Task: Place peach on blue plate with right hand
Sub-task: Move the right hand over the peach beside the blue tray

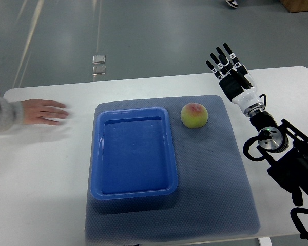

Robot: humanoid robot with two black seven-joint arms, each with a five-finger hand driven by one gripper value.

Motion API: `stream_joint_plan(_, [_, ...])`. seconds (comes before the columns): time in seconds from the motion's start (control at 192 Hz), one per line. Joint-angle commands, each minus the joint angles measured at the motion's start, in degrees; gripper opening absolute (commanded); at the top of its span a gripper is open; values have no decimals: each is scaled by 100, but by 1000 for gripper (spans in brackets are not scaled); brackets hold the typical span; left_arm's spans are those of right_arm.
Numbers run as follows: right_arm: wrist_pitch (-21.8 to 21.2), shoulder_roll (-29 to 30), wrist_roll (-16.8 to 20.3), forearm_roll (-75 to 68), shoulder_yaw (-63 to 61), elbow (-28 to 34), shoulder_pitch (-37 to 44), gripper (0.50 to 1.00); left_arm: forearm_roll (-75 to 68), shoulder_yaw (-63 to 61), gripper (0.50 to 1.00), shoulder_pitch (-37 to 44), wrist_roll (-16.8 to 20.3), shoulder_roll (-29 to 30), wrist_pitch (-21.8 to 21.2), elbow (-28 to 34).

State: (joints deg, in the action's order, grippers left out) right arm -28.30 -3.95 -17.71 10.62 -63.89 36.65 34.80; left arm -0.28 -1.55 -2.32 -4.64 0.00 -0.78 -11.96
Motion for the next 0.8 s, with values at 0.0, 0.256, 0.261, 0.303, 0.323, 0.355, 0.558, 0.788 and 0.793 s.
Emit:
stream_joint_plan(0.0, [-9,0,5,19,8,0,0,938,-7,-3,1000,3,-2,0,8,0])
stream_joint_plan(0.256, [0,-246,93,476,861,0,571,938,19,5,1000,-5,7,0,-1,9])
stream_joint_plan(0.261, [0,-281,110,572,948,0,632,938,19,5,1000,3,7,0,-1,9])
stream_joint_plan(0.303, [9,-431,163,933,1257,0,817,938,10,5,1000,3,7,0,-1,18])
stream_joint_plan(0.323, [0,-554,189,1214,1468,0,967,938,10,5,1000,3,7,0,-1,9])
stream_joint_plan(0.355, [0,-826,207,1898,1950,0,1265,938,10,5,1000,-5,-2,0,-1,9])
stream_joint_plan(0.558, [-44,-1292,391,4660,3981,53,2602,938,-16,5,1000,-5,7,0,8,0])
stream_joint_plan(0.788, [-18,-1292,980,5504,5475,70,3384,936,-8,5,1000,-5,-2,0,8,-35])
stream_joint_plan(0.793, [-17,-1292,980,5504,5475,70,3384,936,-8,5,1000,-5,-2,0,8,-35])
